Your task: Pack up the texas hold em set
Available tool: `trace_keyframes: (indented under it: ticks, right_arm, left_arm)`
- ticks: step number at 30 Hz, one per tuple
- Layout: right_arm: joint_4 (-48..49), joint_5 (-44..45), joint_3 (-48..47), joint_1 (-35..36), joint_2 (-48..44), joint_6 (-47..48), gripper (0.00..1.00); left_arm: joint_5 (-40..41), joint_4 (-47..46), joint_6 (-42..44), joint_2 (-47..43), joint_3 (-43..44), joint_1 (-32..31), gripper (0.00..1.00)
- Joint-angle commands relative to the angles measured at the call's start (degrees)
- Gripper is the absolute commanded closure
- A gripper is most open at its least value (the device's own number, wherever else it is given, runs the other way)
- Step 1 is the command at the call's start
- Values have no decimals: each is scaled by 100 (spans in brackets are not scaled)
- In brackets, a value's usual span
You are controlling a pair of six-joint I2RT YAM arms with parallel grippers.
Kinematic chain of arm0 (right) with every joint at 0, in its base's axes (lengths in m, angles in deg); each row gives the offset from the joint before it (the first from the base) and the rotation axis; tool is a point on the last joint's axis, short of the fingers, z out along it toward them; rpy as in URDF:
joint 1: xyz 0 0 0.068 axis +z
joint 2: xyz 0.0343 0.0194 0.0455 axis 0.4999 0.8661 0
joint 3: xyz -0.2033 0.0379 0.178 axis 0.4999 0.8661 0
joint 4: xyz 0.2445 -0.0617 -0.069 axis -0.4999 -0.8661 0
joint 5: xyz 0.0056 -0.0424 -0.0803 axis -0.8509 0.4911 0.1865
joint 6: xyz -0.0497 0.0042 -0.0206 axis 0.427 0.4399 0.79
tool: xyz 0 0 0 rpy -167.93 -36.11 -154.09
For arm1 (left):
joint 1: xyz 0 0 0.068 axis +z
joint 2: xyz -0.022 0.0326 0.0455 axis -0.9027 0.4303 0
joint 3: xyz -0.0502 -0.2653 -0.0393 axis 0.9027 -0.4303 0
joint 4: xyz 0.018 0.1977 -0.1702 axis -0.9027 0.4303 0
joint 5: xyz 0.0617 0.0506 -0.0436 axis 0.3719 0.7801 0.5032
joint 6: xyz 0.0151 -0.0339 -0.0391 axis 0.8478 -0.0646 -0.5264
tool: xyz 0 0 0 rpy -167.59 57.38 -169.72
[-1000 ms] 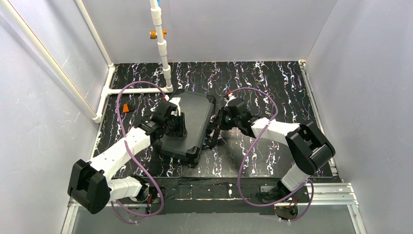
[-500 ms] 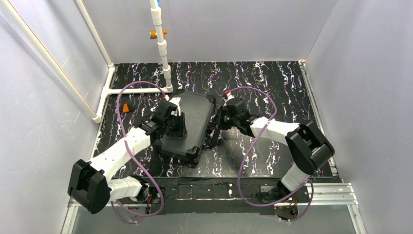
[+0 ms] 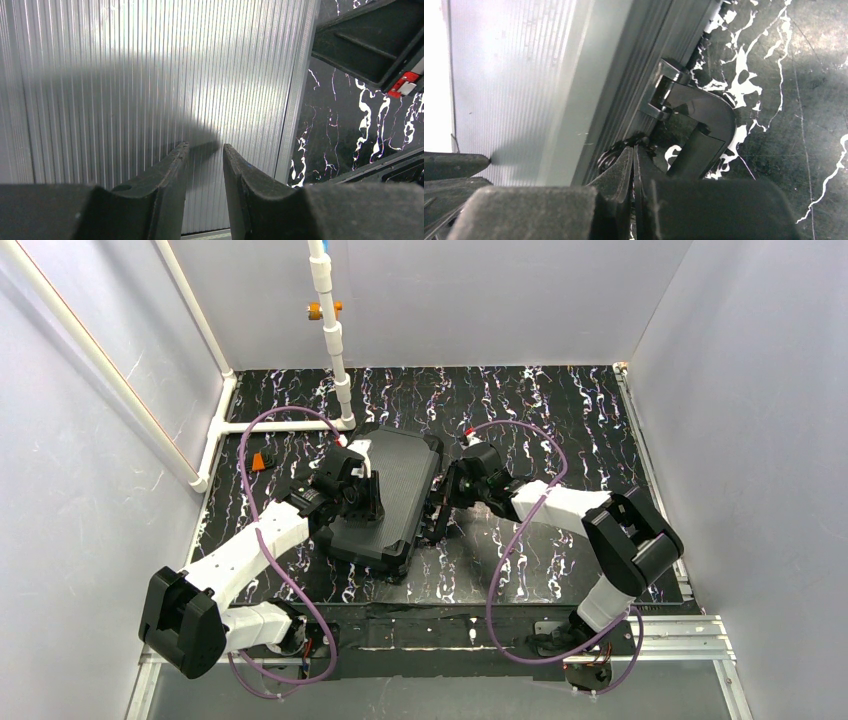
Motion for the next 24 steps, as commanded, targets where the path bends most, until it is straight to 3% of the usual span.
trace_keyframes:
  ticks: [1, 24]
  right_arm:
    - [-43, -51, 82, 181, 173, -240, 92]
    - [-393, 178, 135, 425, 218, -156, 91]
  left_arm:
    - [-140, 873, -24, 283, -410, -84, 70]
    - [-157, 871, -15, 259, -410, -84, 70]
